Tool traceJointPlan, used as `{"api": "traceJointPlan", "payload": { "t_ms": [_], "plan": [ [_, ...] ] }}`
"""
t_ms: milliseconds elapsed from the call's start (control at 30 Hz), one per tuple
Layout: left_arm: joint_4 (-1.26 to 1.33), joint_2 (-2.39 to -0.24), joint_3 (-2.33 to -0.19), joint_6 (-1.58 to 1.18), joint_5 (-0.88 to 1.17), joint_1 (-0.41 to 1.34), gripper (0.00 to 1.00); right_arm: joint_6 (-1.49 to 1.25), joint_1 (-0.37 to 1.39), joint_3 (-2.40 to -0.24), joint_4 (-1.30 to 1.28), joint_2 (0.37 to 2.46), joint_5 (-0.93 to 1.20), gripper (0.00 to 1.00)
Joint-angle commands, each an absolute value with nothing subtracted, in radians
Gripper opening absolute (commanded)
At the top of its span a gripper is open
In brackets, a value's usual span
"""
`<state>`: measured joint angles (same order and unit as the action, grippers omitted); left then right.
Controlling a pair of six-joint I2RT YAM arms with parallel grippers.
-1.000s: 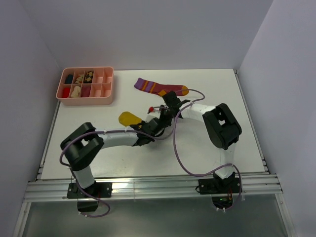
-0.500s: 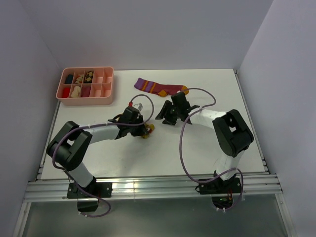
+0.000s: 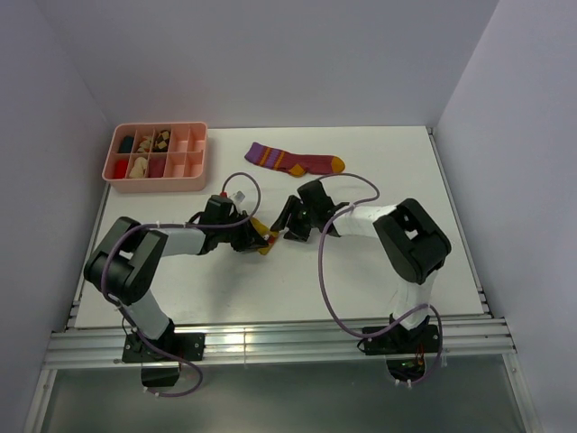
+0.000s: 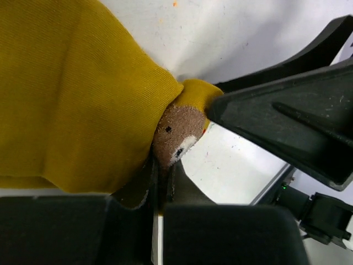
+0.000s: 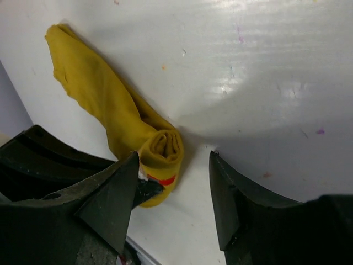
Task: Roll the socks
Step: Roll the sock at the center of the board.
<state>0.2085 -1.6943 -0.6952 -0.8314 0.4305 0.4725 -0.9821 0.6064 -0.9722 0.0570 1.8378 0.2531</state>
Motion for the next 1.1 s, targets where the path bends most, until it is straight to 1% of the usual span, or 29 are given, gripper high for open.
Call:
{"api": "traceJointPlan", "payload": {
  "t_ms": [0, 233, 333, 433, 533, 567, 633, 667, 700, 733, 800, 833, 900, 933, 1000, 1033, 1067],
  "plan": [
    [0.115, -1.753, -0.655, -0.827, 0.44, 0.468, 0.01, -0.991, 0.633, -1.026, 0.034, 1.864, 0.227, 0.61],
    [0.121, -1.792, -0.67, -0.831, 0.471, 0.465, 0.01, -0.994, 0.649, -1.055, -0.023, 1.887, 0.201, 0.6],
    [0.123, -1.793, -0.672, -0.834, 0.472, 0.46, 0.01, -0.994, 0.653, -1.068, -0.054, 1.899, 0.193, 0.56],
    [0.135, -1.796, -0.669, -0.845, 0.48, 0.456, 0.01, -0.999, 0.657, -1.078, -0.09, 1.91, 0.178, 0.5],
    [0.135, -1.809, -0.675, -0.844, 0.489, 0.451, 0.01, -0.999, 0.658, -1.085, -0.113, 1.914, 0.161, 0.39],
    [0.137, -1.812, -0.678, -0.844, 0.488, 0.451, 0.01, -0.997, 0.658, -1.094, -0.126, 1.914, 0.155, 0.3],
    [0.132, -1.815, -0.684, -0.839, 0.482, 0.451, 0.01, -0.991, 0.658, -1.107, -0.161, 1.916, 0.134, 0.2],
    [0.124, -1.812, -0.696, -0.835, 0.474, 0.451, 0.01, -0.986, 0.658, -1.123, -0.175, 1.916, 0.126, 0.11],
    [0.101, -1.798, -0.704, -0.827, 0.457, 0.453, 0.01, -0.98, 0.658, -1.13, -0.187, 1.916, 0.12, 0.06],
    [0.088, -1.786, -0.713, -0.81, 0.44, 0.453, 0.09, -0.977, 0.658, -1.138, -0.211, 1.914, 0.104, 0.01],
    [0.048, -1.731, -0.742, -0.787, 0.367, 0.454, 0.21, -0.971, 0.658, -1.17, -0.244, 1.919, 0.089, 0.0],
    [0.007, -1.709, -0.753, -0.755, 0.341, 0.459, 0.3, -0.969, 0.655, -1.18, -0.267, 1.922, 0.086, 0.0],
    [-0.038, -1.637, -0.785, -0.723, 0.272, 0.469, 0.38, -0.974, 0.65, -1.2, -0.284, 1.925, 0.086, 0.0],
    [-0.066, -1.614, -0.795, -0.686, 0.194, 0.491, 0.46, -0.974, 0.644, -1.204, -0.296, 1.931, 0.086, 0.0],
    [-0.086, -1.565, -0.814, -0.646, 0.112, 0.521, 0.52, -0.97, 0.638, -1.229, -0.317, 1.94, 0.086, 0.0],
    [-0.089, -1.518, -0.821, -0.611, 0.015, 0.566, 0.57, -0.966, 0.631, -1.238, -0.334, 1.948, 0.084, 0.0],
    [-0.092, -1.497, -0.822, -0.597, -0.018, 0.59, 0.59, -0.965, 0.629, -1.252, -0.342, 1.951, 0.08, 0.0]
  ]
}}
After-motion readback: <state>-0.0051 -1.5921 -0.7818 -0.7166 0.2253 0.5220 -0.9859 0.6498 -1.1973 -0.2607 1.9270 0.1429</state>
